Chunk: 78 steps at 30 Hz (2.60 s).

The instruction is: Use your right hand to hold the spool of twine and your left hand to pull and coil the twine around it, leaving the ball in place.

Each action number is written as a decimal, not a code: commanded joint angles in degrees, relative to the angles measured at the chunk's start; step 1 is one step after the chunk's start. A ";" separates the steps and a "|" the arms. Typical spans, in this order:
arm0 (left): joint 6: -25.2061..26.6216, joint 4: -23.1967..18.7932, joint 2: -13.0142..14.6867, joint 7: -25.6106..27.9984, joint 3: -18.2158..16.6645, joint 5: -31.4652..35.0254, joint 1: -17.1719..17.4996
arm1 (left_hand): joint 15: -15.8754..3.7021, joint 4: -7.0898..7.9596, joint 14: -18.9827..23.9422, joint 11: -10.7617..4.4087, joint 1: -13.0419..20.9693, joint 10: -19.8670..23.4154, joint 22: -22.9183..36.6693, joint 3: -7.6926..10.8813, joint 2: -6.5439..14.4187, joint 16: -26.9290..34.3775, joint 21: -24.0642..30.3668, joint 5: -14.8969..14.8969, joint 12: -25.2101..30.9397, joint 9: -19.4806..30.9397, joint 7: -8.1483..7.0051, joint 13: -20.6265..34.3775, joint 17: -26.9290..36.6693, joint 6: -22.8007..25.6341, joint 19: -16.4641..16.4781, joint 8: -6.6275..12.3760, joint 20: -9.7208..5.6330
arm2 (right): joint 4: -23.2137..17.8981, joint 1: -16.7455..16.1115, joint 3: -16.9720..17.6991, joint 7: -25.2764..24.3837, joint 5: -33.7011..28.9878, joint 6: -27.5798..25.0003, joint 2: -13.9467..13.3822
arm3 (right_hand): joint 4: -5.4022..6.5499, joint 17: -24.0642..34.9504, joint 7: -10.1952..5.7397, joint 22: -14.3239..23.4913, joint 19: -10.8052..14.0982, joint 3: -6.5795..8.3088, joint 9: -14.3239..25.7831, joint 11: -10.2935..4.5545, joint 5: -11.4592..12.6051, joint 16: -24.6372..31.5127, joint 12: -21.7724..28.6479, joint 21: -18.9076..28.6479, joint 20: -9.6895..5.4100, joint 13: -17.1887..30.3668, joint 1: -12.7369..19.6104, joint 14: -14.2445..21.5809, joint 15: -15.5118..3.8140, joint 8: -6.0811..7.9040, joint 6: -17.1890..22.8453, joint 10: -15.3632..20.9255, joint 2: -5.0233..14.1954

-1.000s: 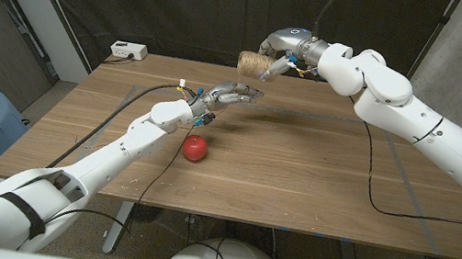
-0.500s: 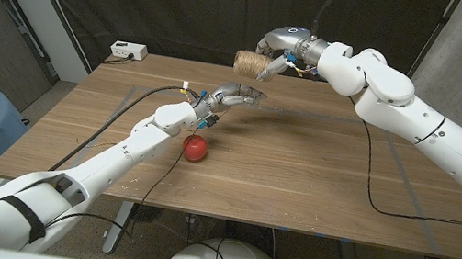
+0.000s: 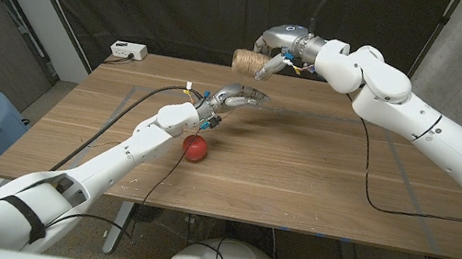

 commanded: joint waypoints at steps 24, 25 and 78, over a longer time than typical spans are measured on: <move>2.14 -3.67 1.89 3.47 -0.53 0.31 2.63 | -3.03 1.69 10.59 -1.00 -5.38 10.97 0.12 -7.71 -2.46 2.77 1.87 -3.56 2.37 0.98 -0.97 2.84 0.77 11.28 5.32 3.11 -0.53 | 2.21 2.11 -2.20 2.21 -1.07 0.17 2.09 | 0.20 0.35 -7.85 0.35 0.37 -0.33 0.14 -7.66 0.17 -0.12 0.17 -0.02 -0.03 0.30 3.84 0.73 -9.29 1.55 8.42 8.36 3.94; 2.21 -3.82 1.88 3.64 -0.51 0.38 2.70 | -3.00 1.71 10.78 -1.07 -5.44 11.03 0.12 -7.78 -2.47 2.84 1.88 -3.61 2.37 0.99 -0.98 2.88 0.79 11.35 5.34 3.14 -0.55 | 2.27 2.16 -2.29 2.22 -1.17 0.22 2.16 | 0.21 0.35 -7.85 0.35 0.37 -0.33 0.14 -7.72 0.17 -0.14 0.17 -0.02 -0.04 0.27 3.85 0.73 -9.29 1.56 8.45 8.44 3.96; 4.57 -9.88 3.52 0.21 1.94 -0.36 2.88 | -2.13 1.19 10.14 -1.12 -5.65 10.61 0.20 -11.07 -2.91 2.93 1.65 -5.79 1.62 1.36 -1.01 5.74 1.66 9.46 5.36 2.45 -0.32 | 4.52 3.72 -4.08 2.62 -3.65 -1.41 4.28 | 0.48 0.65 -7.70 0.36 0.37 -1.05 0.09 -7.68 0.09 -0.95 -0.31 -0.17 0.13 0.48 3.59 0.97 -9.19 1.26 8.22 8.28 4.14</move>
